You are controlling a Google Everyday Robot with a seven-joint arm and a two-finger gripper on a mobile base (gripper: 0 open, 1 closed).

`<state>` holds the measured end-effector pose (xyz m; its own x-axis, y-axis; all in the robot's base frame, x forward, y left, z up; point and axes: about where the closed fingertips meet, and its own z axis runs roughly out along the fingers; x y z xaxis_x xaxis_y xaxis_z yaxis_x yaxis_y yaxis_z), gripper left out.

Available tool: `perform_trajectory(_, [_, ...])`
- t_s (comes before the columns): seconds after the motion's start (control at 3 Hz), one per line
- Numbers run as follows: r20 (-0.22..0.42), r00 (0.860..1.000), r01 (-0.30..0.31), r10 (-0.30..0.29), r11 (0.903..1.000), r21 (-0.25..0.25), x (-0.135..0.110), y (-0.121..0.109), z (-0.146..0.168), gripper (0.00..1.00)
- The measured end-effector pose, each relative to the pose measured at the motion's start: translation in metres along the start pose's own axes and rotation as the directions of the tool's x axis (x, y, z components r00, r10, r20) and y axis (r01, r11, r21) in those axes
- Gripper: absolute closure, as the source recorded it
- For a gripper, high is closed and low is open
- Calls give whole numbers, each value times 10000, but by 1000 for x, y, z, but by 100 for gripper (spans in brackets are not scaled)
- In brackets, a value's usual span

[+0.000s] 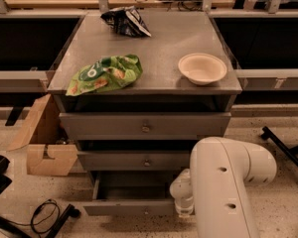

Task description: Open bottom drawer

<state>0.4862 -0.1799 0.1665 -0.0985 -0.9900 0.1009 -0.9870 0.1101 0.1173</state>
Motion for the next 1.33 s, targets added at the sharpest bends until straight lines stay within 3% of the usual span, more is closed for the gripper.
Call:
perform_trajectory(0.67, [151,9991,398,-401,9989,238,-28,-10,-17,100])
perform_trajectory(1.33, [220,9983,539,-547,9979,350,-38,-15,-26,100])
